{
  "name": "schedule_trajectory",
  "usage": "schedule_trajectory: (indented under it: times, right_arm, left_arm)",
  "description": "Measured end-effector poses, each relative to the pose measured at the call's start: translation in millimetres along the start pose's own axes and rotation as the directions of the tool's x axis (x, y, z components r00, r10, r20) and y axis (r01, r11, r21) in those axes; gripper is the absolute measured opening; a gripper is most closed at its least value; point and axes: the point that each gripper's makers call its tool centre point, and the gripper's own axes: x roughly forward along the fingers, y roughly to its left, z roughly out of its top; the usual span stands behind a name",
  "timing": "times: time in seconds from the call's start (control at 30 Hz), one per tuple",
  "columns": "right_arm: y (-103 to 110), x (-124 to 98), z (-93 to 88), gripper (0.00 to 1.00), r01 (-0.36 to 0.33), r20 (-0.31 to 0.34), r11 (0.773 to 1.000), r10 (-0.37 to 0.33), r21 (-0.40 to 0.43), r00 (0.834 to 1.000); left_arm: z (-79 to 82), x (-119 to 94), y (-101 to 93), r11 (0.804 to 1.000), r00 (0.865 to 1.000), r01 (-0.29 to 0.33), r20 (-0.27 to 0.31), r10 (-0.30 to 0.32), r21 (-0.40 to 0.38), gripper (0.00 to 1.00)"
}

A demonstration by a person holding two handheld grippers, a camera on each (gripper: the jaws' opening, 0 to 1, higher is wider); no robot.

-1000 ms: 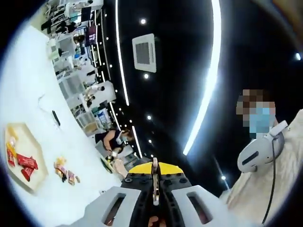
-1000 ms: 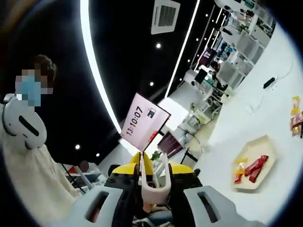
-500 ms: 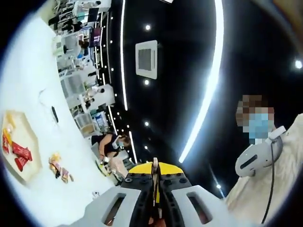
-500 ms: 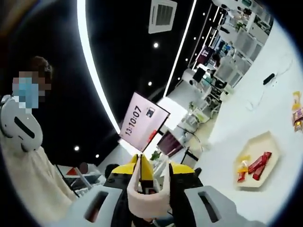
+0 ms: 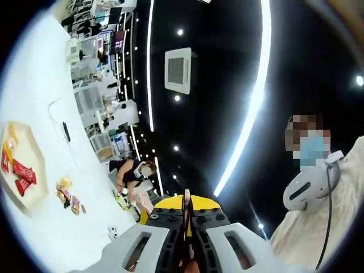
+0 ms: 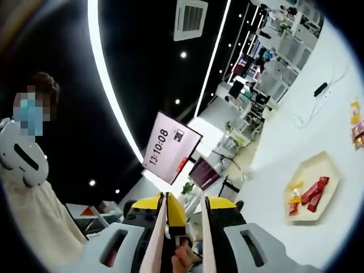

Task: Place the target food into the container with the food tongs after gripping and lifting it, then release it inside without dropping or visibly crushing the food.

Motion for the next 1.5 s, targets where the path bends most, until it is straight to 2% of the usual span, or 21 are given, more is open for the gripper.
schedule_trajectory:
  times: [0.23,0.27,0.37,0.57,0.6,0.63,0.73,0.77,0.83,0.9,0.93,1.0,1.1,1.17,1.23,1.27,1.33,1.4,1.43,1.5]
  right_arm:
    - [-3.7,3.5,-8.7,0.25,0.015,-0.032,1.0,-0.015,0.004,0.999]
    - [-4.2,3.8,-9.4,0.25,0.016,-0.035,1.0,-0.016,0.004,0.999]
    - [-8.0,4.7,-12.9,0.25,0.031,-0.036,0.999,-0.03,0.014,0.999]
    - [-26.1,-1.6,-15.7,0.25,0.115,-0.041,0.993,-0.115,-0.003,0.992]
    - [-25.7,-2.1,-16.5,0.25,0.112,-0.047,0.994,-0.112,-0.001,0.993]
    - [-33.1,-7.2,-16.5,0.25,0.148,-0.05,0.989,-0.149,-0.017,0.988]
    - [-44.4,-17.0,-14.8,0.25,0.198,-0.048,0.98,-0.199,-0.025,0.979]
    - [-47.3,-19.8,-14.3,0.25,0.21,-0.047,0.977,-0.211,-0.027,0.976]
    - [-55.4,-28.1,-13.1,0.25,0.248,-0.044,0.968,-0.25,-0.035,0.967]
    - [-60.2,-32.8,-12.7,0.25,0.272,-0.045,0.961,-0.274,-0.046,0.961]
    - [-63.4,-35.7,-12.2,0.25,0.292,-0.044,0.955,-0.294,-0.058,0.955]
    - [-68.0,-39.3,-11.5,0.25,0.316,-0.045,0.946,-0.319,-0.074,0.947]
    - [-79.4,-47.7,-7.3,0.25,0.375,-0.031,0.922,-0.379,-0.098,0.925]
    - [-81.3,-49.2,-7.5,0.25,0.388,-0.028,0.915,-0.393,-0.107,0.919]
    - [-88.5,-55.8,-4.2,0.25,0.428,-0.019,0.895,-0.433,-0.127,0.901]
    - [-89.6,-57.4,-3.1,0.25,0.435,-0.016,0.891,-0.441,-0.13,0.897]
    - [-93.0,-63.8,-0.9,0.25,0.464,-0.014,0.872,-0.472,-0.155,0.882]
    - [-94.1,-67.1,0.2,0.25,0.476,-0.011,0.863,-0.485,-0.166,0.875]
    - [-94.8,-71.5,1.6,0.25,0.487,-0.006,0.857,-0.495,-0.169,0.869]
    - [-96.7,-77.6,3.3,0.25,0.504,0.0,0.846,-0.512,-0.171,0.859]
  left_arm:
    - [0.9,-9.9,5.5,0.999,1.0,-0.021,0.003,0.021,-0.044,0.01]
    - [1.0,-13.1,7.8,0.999,0.999,-0.042,-0.005,0.042,-0.013,0.01]
    - [2.8,-19.0,8.4,0.999,0.998,-0.053,-0.016,0.053,-0.001,0.04]
    - [12.4,-41.5,20.3,0.99,0.99,-0.119,-0.072,0.125,0.081,0.1]
    - [12.2,-42.9,21.7,0.988,0.988,-0.127,-0.08,0.134,0.084,0.1]
    - [15.8,-48.0,23.3,0.986,0.987,-0.131,-0.084,0.14,0.103,0.09]
    - [21.0,-57.4,31.0,0.978,0.98,-0.162,-0.095,0.175,0.13,0.11]
    - [19.6,-60.9,34.8,0.971,0.974,-0.176,-0.116,0.196,0.161,0.12]
    - [14.4,-70.0,44.6,0.951,0.951,-0.212,-0.175,0.254,0.226,0.13]
    - [11.7,-75.4,50.4,0.935,0.934,-0.236,-0.203,0.293,0.263,0.13]
    - [8.4,-79.6,55.2,0.921,0.917,-0.251,-0.232,0.325,0.298,0.14]
    - [5.2,-85.5,62.2,0.897,0.89,-0.271,-0.264,0.371,0.349,0.17]
    - [2.2,-95.0,73.7,0.858,0.845,-0.298,-0.301,0.441,0.419,0.21]
    - [2.2,-96.8,76.3,0.853,0.838,-0.306,-0.306,0.452,0.422,0.25]
    - [3.0,-100.7,81.1,0.841,0.823,-0.318,-0.313,0.474,0.438,0.28]
    - [2.8,-101.7,82.5,0.837,0.816,-0.317,-0.32,0.481,0.446,0.3]
    - [2.2,-101.8,84.9,0.834,0.808,-0.314,-0.333,0.486,0.454,0.32]
    - [1.6,-101.9,86.9,0.833,0.803,-0.312,-0.341,0.488,0.458,0.34]
    - [-0.2,-102.0,90.1,0.829,0.792,-0.309,-0.356,0.496,0.467,0.35]
    - [-1.9,-100.9,92.3,0.825,0.783,-0.306,-0.368,0.502,0.475,0.36]
